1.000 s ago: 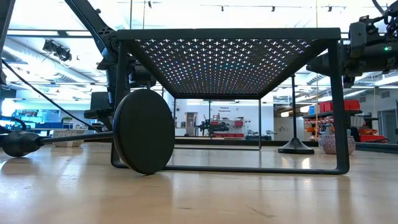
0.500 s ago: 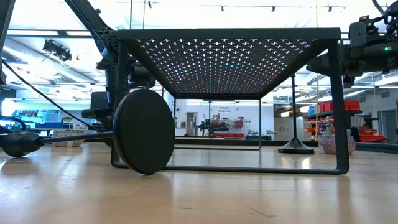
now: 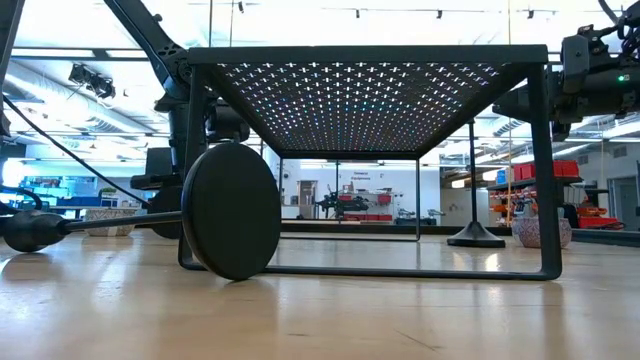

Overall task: Pick & Place candle stick holders
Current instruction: Put the top left black candle holder on the shelf

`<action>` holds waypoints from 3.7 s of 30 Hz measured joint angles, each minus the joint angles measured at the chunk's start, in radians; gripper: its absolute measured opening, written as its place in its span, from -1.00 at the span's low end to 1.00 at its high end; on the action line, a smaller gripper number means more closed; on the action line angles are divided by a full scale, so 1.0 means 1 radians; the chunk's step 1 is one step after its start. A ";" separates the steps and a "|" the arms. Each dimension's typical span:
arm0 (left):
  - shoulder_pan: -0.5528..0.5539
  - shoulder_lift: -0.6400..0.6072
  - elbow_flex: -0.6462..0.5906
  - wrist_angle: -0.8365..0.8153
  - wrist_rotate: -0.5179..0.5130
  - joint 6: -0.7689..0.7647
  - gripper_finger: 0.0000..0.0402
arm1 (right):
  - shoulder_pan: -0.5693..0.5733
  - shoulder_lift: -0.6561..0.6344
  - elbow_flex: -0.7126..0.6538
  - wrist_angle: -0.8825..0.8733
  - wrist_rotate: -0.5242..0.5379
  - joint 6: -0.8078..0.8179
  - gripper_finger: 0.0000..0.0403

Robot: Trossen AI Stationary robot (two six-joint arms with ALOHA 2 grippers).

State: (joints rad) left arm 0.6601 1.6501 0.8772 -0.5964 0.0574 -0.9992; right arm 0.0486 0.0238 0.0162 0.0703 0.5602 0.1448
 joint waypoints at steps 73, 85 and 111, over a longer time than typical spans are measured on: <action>-0.269 -0.390 0.000 0.917 0.237 0.960 -0.93 | 0.000 0.000 0.000 0.000 0.000 0.000 -0.57; -0.374 -0.328 -0.002 1.165 0.334 1.059 -0.93 | 0.000 0.000 0.000 0.000 0.000 0.000 -0.57; -0.318 -0.077 -0.003 1.445 0.467 1.037 -0.93 | 0.000 0.000 0.000 0.000 0.000 0.000 -0.57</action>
State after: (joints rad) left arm 0.3420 1.5728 0.8745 0.8482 0.5248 0.0376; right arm 0.0486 0.0242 0.0164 0.0704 0.5602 0.1446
